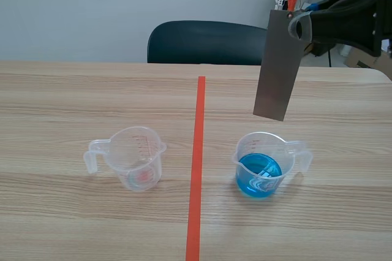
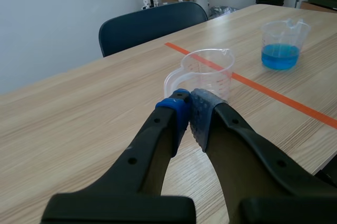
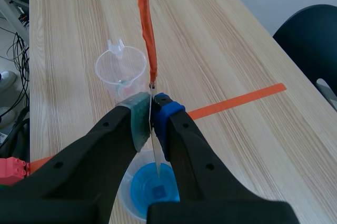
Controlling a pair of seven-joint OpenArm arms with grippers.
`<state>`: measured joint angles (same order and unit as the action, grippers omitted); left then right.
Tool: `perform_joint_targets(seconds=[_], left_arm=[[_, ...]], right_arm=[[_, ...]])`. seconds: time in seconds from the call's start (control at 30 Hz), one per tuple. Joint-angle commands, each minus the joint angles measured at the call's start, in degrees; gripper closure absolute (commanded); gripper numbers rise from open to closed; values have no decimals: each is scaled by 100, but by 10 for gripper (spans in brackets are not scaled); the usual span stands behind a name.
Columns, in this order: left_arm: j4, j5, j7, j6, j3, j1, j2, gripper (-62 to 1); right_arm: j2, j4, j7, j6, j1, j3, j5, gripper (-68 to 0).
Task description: Do the redox reaction experiment. move the plate over the blue solution
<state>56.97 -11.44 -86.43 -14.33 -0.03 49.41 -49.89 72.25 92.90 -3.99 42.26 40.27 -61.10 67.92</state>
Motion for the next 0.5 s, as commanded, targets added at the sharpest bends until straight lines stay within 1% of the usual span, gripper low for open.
perform_joint_targets(seconds=[0.0,0.13,0.2,0.27,0.33,0.4,0.47], left_arm=[[31,-4,-221,-22,37,-39,-310,-27],[227,4,122,-44,37,-133,-933,-27],[358,4,323,-103,39,-249,-1220,-27],[511,7,570,-348,39,-404,-1464,-27],[686,7,839,-540,42,-577,-1665,-27],[898,4,1104,-634,46,-734,-1845,-27],[1143,9,1388,-649,46,-870,-2004,-27]], right_arm=[[131,-4,-210,46,9,114,4,-6],[304,2,-601,46,-157,114,-221,-6],[369,7,-610,46,-160,114,-243,-6],[439,7,-634,46,-173,114,-243,-6],[514,7,-844,46,-264,114,-315,-6],[555,7,-1128,46,-393,114,-535,-6],[555,7,-1360,46,-522,114,-787,-6]])
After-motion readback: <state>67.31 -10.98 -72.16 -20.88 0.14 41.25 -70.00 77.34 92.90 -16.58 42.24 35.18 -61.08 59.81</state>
